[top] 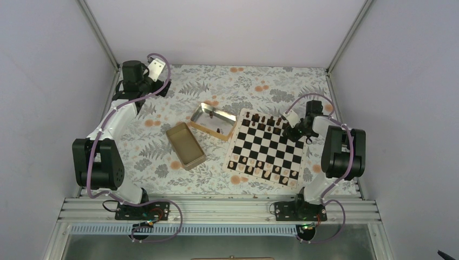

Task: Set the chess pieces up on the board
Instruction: Place the chess piece on the chessboard, then pick up the chess piece from the storage box.

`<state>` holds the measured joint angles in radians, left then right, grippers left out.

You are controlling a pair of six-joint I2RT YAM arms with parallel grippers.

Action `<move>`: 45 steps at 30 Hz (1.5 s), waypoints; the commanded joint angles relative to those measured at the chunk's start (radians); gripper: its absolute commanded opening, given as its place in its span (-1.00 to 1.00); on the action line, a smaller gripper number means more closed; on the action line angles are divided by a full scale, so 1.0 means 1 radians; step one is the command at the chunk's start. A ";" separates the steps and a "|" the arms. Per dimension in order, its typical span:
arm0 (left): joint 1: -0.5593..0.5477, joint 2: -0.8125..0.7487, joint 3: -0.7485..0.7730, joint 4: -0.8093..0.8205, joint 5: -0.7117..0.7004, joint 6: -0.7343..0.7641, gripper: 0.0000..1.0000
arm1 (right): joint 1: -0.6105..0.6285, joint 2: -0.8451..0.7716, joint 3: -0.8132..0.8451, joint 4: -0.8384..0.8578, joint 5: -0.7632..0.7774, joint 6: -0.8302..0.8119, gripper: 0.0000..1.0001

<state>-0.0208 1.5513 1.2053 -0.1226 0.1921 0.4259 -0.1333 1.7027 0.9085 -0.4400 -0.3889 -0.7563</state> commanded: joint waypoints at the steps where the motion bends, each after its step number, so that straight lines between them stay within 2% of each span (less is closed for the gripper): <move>1: -0.003 0.001 0.022 0.003 0.000 -0.007 1.00 | -0.010 -0.070 0.012 -0.025 -0.012 -0.012 -0.31; 8: -0.002 -0.006 0.025 0.001 0.000 -0.009 1.00 | 0.029 -0.201 0.164 -0.219 -0.063 -0.002 -0.23; 12: -0.002 -0.010 0.025 0.003 0.001 -0.009 1.00 | 0.112 -0.236 0.320 -0.330 -0.093 0.021 -0.17; 15: -0.002 -0.018 0.025 0.005 0.001 -0.010 1.00 | 0.203 -0.219 0.451 -0.350 -0.110 0.063 -0.15; 19: -0.002 -0.029 0.019 0.008 0.005 -0.013 1.00 | 0.344 -0.134 0.619 -0.298 -0.099 0.130 -0.15; 23: -0.004 -0.030 0.022 0.005 0.015 -0.016 1.00 | 0.480 0.016 0.760 -0.284 -0.057 0.145 -0.15; 29: -0.004 -0.032 0.021 0.005 0.012 -0.015 1.00 | 0.663 0.230 0.870 -0.276 0.029 0.110 -0.15; 37: -0.005 -0.029 0.021 0.004 0.014 -0.014 1.00 | 0.755 0.422 0.954 -0.280 0.059 0.084 -0.20; 45: -0.005 -0.030 0.010 0.015 0.010 -0.012 1.00 | 0.783 0.490 0.955 -0.226 0.123 0.056 -0.22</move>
<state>-0.0242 1.5509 1.2057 -0.1291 0.1932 0.4255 0.6357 2.1651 1.8286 -0.7052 -0.3096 -0.6731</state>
